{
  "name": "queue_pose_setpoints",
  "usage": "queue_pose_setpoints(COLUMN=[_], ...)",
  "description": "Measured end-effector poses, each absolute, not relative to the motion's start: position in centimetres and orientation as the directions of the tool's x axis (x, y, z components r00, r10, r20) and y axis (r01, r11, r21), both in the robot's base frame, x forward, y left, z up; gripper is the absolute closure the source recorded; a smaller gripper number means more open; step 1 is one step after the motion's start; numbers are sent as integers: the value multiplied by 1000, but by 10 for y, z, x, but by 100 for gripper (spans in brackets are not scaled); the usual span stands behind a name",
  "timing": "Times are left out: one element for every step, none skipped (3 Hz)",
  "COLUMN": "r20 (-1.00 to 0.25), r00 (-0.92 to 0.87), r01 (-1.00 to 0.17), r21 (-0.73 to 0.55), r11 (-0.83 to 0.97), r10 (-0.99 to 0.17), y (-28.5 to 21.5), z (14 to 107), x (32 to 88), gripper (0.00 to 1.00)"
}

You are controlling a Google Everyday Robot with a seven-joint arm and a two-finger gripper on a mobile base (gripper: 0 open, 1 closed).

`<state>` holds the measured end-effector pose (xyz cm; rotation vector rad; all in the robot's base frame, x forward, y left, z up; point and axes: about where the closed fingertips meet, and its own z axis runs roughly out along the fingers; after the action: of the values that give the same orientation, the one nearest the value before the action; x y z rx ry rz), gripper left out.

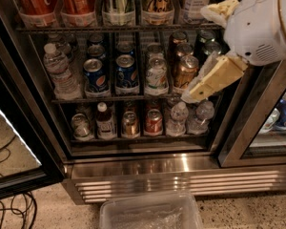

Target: Pick orange can from top shelf of fridge

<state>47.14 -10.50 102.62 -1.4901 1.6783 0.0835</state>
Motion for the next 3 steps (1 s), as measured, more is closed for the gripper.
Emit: queue_pose_setpoints(r20=[-666, -735, -796], r00=[114, 125, 130], r01=[-827, -804, -774], r21=[-475, -469, -454], r11=[302, 366, 441], r10=[-737, -667, -592], y=[-91, -72, -56], z=[1023, 1020, 1019], x=[476, 494, 516], gripper=[0, 0, 0])
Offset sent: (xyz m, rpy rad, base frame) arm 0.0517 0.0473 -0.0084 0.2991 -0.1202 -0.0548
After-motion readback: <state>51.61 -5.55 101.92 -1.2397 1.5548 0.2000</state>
